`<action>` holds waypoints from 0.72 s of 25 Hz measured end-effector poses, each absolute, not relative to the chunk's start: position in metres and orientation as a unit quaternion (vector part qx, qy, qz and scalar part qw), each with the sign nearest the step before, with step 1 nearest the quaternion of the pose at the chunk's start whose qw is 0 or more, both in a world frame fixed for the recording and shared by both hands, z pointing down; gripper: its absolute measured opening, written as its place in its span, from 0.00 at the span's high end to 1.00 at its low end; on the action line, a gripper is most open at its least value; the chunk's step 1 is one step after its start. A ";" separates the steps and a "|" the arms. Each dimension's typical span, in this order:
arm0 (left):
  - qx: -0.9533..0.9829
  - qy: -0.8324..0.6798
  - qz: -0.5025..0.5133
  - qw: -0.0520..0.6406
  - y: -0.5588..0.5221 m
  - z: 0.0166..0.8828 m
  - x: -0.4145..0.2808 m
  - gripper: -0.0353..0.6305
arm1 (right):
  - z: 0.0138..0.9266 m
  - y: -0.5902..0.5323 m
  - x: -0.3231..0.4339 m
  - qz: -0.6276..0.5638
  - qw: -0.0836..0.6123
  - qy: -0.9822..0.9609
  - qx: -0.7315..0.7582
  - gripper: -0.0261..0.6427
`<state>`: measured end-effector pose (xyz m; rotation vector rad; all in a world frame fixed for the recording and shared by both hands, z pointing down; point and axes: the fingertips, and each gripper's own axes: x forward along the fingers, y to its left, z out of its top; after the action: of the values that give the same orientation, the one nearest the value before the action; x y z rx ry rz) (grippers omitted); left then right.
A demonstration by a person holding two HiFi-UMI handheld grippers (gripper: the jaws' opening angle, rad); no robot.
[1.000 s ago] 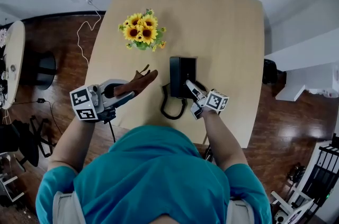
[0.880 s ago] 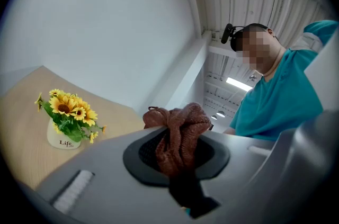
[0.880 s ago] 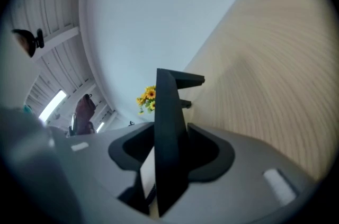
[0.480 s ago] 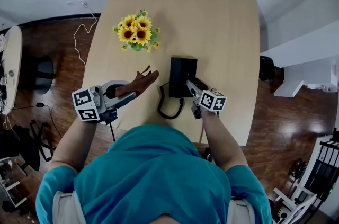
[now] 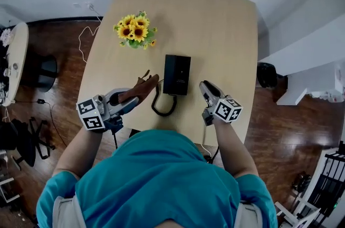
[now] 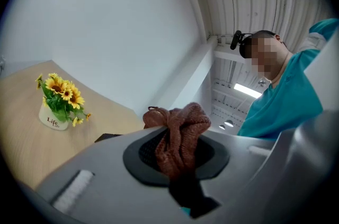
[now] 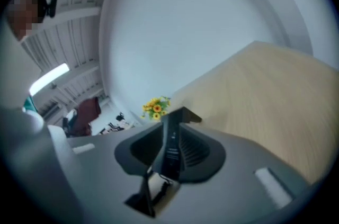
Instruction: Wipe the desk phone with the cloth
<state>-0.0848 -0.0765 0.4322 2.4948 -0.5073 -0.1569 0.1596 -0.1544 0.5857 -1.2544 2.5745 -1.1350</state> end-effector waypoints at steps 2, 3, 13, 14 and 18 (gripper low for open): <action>0.937 -0.192 -0.063 0.285 -0.057 0.425 -0.078 0.84 | 0.555 -0.142 0.168 -0.352 0.066 0.859 -0.366 0.92; 0.939 -0.190 -0.065 0.280 -0.047 0.421 -0.076 0.84 | 0.543 -0.135 0.171 -0.339 0.073 0.870 -0.351 0.96; 0.959 -0.135 -0.100 0.229 0.036 0.391 -0.143 0.84 | 0.464 -0.023 0.141 -0.279 0.128 0.883 -0.355 0.96; 0.960 -0.129 -0.101 0.228 0.045 0.393 -0.158 0.84 | 0.458 -0.010 0.129 -0.275 0.136 0.880 -0.362 0.96; 0.962 -0.104 -0.101 0.232 0.088 0.397 -0.217 0.84 | 0.443 0.053 0.077 -0.276 0.178 0.861 -0.389 0.96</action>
<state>-0.2166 0.0883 0.3965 2.6438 -0.2854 -0.2777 0.0767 0.0533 0.4430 -1.1003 2.4346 -0.7805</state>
